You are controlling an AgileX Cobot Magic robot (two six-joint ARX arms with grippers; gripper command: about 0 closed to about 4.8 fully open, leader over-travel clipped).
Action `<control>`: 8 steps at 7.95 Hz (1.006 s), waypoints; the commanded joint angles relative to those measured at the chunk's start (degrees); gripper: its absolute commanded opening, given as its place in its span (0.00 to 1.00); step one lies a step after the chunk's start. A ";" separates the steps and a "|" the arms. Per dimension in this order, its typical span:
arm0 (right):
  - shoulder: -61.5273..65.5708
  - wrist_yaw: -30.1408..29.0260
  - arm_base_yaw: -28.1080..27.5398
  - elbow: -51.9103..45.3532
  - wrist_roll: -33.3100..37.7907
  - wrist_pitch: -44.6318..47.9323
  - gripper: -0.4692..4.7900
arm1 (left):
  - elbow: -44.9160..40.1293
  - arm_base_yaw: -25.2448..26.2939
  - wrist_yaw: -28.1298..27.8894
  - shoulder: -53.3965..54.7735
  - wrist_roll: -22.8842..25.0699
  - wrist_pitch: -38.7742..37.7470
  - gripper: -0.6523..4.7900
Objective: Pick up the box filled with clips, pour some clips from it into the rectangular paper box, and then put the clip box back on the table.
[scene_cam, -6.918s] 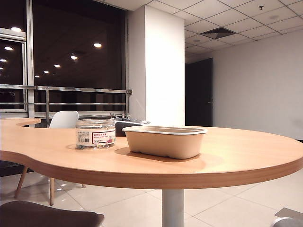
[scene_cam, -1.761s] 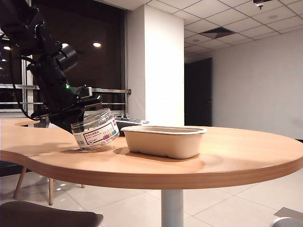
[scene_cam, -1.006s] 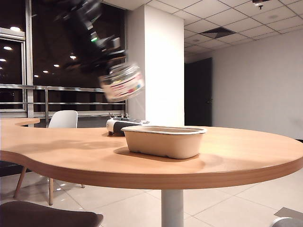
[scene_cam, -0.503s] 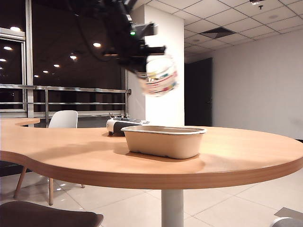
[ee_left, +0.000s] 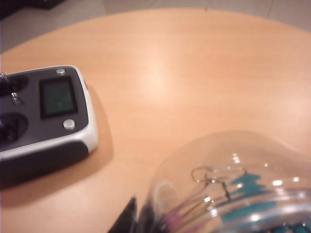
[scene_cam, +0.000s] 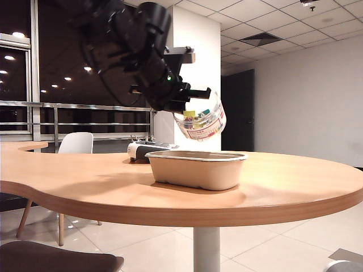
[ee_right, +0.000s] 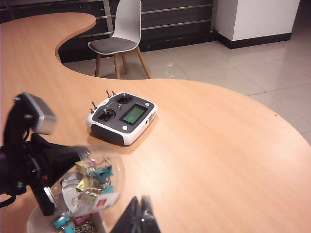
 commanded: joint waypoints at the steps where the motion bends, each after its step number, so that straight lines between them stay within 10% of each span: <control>1: 0.09 -0.24 0.02 0.42 -0.15 0.92 0.09 | -24.87 -1.29 4.17 -4.26 11.19 48.70 0.11; 5: 0.09 -0.26 0.02 0.42 -0.15 0.90 0.09 | -24.24 -1.40 6.29 2.34 28.17 53.44 0.11; 8: 0.09 -0.39 0.02 0.33 -0.15 0.44 0.09 | -24.13 -1.40 6.08 4.15 28.74 67.54 0.11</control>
